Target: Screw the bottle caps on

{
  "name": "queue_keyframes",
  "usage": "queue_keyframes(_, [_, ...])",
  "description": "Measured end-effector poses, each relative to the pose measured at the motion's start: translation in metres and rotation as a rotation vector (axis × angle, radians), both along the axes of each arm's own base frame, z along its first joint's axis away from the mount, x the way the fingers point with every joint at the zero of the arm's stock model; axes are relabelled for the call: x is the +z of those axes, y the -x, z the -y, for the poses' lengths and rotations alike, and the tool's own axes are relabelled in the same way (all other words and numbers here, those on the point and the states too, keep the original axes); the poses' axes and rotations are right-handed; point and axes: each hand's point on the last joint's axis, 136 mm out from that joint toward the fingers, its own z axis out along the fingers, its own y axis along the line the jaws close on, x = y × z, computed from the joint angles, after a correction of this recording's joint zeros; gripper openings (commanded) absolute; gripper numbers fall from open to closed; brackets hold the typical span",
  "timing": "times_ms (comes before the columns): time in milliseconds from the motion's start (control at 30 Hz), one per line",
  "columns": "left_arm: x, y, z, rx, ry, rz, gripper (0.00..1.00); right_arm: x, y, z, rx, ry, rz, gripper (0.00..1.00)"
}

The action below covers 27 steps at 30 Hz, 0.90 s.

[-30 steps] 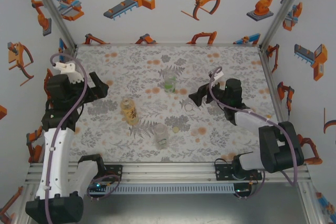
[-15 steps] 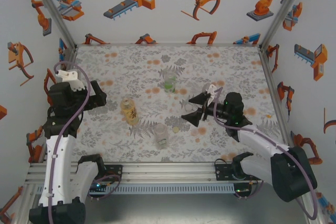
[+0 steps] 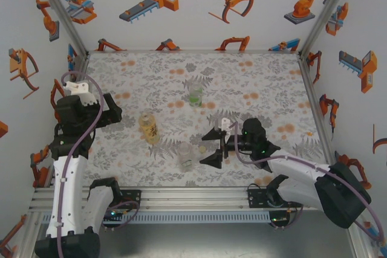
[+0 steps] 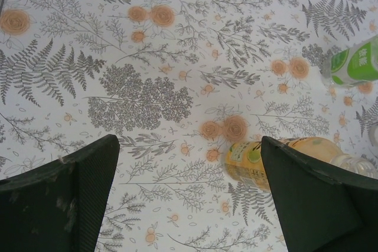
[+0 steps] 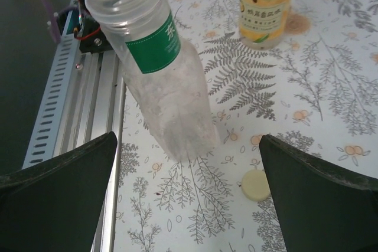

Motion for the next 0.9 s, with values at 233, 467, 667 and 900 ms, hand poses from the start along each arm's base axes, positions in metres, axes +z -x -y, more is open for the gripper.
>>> queue_keyframes(233, [0.0, 0.0, -0.001, 0.001, 0.005, -0.001, 0.97, -0.026, 0.011, -0.02, 0.049, 0.06, -0.021, 0.96])
queue_keyframes(467, [-0.001, 0.0, -0.002, 0.002, 0.006, -0.002, 0.97, -0.029, 0.007, -0.042, 0.07, 0.047, 0.005, 0.96])
queue_keyframes(667, [-0.001, 0.0, -0.001, 0.0, 0.008, -0.002, 0.97, -0.022, -0.003, -0.06, 0.073, 0.004, 0.024, 0.91])
queue_keyframes(900, [-0.001, 0.0, -0.002, 0.003, 0.005, -0.003, 0.97, -0.017, -0.001, -0.073, 0.118, -0.042, -0.004, 0.87])
